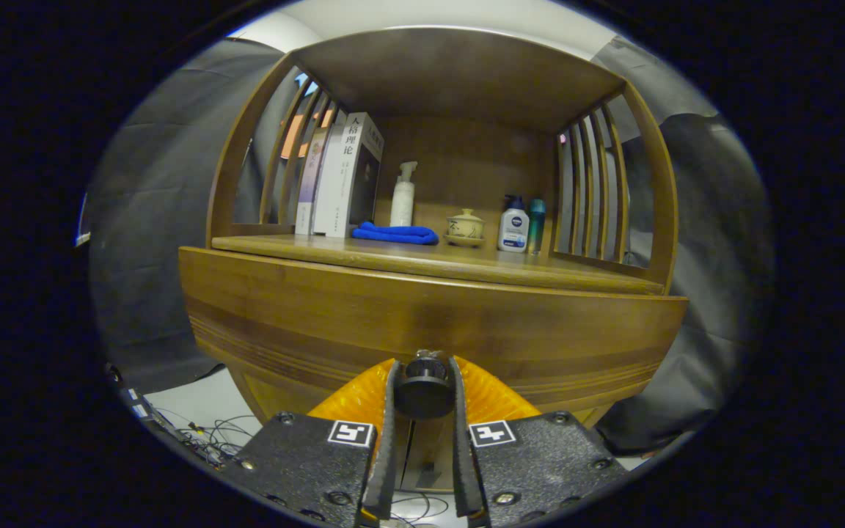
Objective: Pull open the drawer, take out the items inside it, and place them on the countertop above the cabinet.
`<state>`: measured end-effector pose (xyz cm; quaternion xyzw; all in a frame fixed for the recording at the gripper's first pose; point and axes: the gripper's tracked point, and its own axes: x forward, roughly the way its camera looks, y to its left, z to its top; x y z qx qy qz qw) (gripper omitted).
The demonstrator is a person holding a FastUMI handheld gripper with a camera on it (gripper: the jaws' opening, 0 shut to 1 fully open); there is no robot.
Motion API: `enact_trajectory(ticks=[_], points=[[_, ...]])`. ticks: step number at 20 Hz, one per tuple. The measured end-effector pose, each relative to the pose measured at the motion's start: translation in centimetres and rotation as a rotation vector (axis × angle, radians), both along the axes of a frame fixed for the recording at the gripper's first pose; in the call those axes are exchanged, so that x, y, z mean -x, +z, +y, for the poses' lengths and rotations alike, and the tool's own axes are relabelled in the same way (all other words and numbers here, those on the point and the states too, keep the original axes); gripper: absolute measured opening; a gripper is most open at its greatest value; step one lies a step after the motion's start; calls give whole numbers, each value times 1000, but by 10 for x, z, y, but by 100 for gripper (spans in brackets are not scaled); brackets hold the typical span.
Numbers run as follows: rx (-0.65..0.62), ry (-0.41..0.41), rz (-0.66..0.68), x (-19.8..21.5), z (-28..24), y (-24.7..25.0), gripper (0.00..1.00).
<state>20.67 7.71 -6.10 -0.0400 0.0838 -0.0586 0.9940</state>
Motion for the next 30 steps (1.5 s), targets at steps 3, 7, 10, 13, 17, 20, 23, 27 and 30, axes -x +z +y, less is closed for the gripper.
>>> enact_trajectory(ticks=[3,7,10,13,17,20,23,27,30], points=[[-27,-1,11,24,4,-2,34],[-37,0,14,49,7,-3,35],[-38,7,16,67,9,-4,34],[-42,15,16,85,11,-7,34],[-53,28,19,104,15,-13,34],[-50,47,23,113,20,-14,34],[-43,48,10,116,21,-13,34],[2,55,5,115,21,-14,42],[9,100,7,117,22,-8,67]])
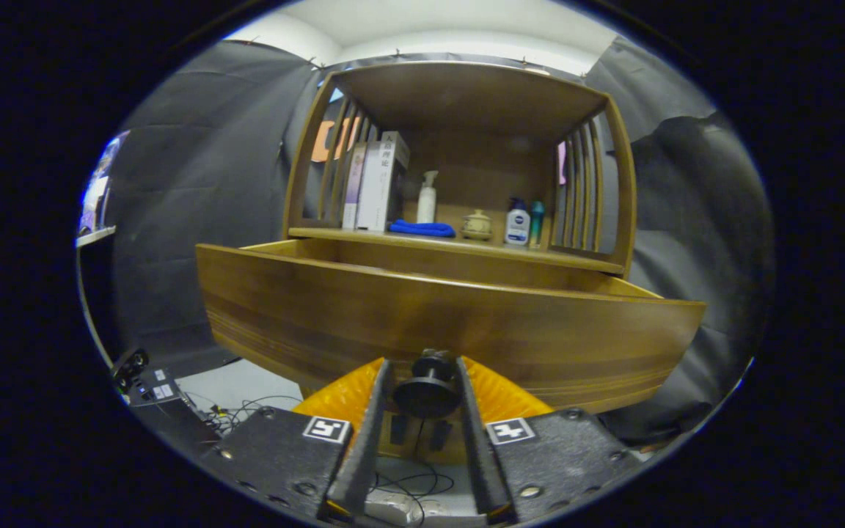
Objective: Pull open the drawer, take out the items inside it, and place them on the countertop above the cabinet.
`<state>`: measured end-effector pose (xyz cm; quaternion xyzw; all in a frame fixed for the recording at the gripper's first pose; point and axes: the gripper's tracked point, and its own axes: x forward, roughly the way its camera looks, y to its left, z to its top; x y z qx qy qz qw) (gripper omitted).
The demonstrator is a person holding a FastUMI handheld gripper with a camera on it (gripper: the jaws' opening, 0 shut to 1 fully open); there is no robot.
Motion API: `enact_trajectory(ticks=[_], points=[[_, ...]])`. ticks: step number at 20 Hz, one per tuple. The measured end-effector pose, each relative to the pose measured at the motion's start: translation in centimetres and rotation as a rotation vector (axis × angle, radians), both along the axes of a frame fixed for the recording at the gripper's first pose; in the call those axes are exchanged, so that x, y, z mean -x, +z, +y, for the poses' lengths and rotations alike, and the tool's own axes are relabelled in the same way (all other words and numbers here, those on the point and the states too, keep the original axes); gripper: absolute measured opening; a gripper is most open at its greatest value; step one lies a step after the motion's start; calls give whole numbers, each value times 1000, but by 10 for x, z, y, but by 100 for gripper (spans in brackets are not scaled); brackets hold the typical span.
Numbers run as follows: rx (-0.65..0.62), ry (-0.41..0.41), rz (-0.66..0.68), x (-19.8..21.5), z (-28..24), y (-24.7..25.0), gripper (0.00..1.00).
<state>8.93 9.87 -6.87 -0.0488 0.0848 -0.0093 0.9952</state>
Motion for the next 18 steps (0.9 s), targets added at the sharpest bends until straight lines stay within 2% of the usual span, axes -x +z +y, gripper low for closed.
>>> enact_trajectory(ticks=[2,3,6,8,12,18], points=[[7,10,-58,6,-2,21,88],[21,10,-100,10,-3,38,94],[65,17,-240,14,-10,107,94],[75,21,-247,-1,-20,138,94],[76,20,-72,-51,-40,145,94],[46,50,290,-104,-35,100,94]])
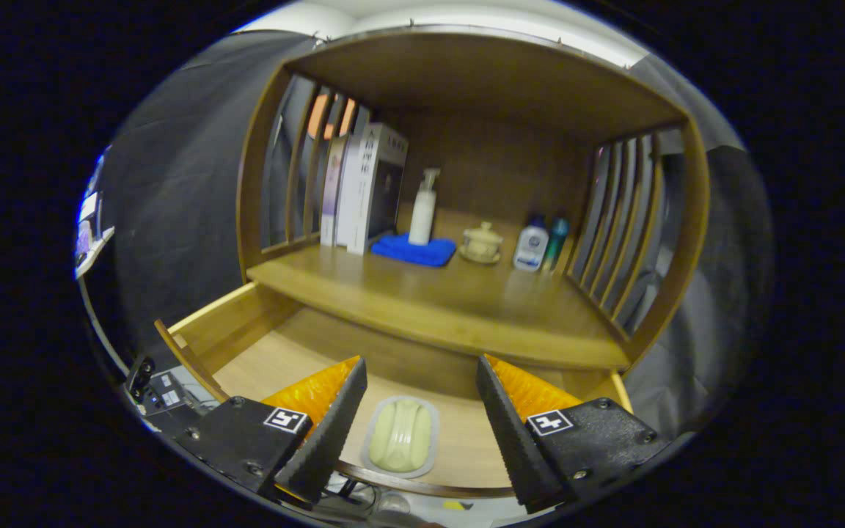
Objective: Pull open the drawer, take out the items inside it, and place them on the countertop above the cabinet.
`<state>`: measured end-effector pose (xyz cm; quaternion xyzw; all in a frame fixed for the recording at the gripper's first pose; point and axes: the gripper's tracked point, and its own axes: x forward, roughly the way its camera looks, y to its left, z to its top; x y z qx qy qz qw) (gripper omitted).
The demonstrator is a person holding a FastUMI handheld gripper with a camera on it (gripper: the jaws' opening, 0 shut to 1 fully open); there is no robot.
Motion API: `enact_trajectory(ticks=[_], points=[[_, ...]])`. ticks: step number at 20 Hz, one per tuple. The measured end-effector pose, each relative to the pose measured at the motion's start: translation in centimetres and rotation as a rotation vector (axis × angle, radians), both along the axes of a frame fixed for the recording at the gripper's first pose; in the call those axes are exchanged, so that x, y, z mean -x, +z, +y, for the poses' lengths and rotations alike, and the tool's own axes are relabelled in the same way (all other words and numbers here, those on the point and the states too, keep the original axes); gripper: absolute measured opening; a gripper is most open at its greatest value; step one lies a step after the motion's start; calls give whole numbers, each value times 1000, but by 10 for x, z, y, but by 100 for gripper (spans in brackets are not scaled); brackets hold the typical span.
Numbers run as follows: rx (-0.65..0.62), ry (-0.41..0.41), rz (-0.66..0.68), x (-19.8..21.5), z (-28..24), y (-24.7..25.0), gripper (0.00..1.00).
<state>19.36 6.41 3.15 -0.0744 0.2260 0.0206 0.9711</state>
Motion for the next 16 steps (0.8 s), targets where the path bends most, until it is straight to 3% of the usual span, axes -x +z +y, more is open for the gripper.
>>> enact_trajectory(ticks=[6,10,13,16], points=[[36,-21,314,-13,6,-54,89],[-41,-56,434,-10,5,-81,86],[-84,-74,498,-8,3,-95,76],[-110,-100,503,-10,-6,-101,56]])
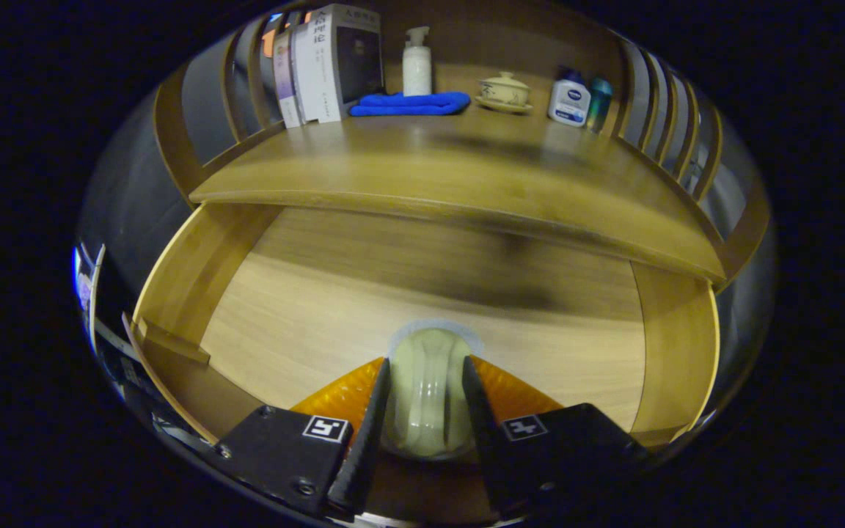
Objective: Pull open the drawer, take out the items inside it, and place them on the countertop above the cabinet.
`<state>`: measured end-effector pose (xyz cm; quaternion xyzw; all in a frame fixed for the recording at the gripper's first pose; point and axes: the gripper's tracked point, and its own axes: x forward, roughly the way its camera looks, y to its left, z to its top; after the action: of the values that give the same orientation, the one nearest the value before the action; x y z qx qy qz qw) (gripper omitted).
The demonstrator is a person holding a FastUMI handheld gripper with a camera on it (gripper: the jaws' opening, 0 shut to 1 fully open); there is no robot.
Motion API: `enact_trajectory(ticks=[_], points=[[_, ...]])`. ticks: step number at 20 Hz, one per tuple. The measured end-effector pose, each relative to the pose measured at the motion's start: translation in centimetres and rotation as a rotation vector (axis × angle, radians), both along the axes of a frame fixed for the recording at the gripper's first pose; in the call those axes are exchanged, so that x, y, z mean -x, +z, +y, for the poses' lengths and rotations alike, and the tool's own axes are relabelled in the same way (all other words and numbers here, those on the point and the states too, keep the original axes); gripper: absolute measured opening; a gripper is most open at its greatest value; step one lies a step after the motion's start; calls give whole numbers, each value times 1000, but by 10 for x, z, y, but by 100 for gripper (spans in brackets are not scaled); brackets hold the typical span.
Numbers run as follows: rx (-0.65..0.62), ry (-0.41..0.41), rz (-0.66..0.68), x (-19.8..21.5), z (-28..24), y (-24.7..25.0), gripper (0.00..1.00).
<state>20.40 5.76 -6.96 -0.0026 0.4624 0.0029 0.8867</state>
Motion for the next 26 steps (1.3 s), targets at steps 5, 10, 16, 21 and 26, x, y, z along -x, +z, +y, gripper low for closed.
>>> enact_trajectory(ticks=[5,10,16,21,26], points=[[-12,13,-33,0,0,3,20],[0,23,-151,-9,-3,27,17],[85,66,-289,-8,-2,82,17],[79,85,-356,-6,6,118,17],[59,61,-360,-28,6,136,17]])
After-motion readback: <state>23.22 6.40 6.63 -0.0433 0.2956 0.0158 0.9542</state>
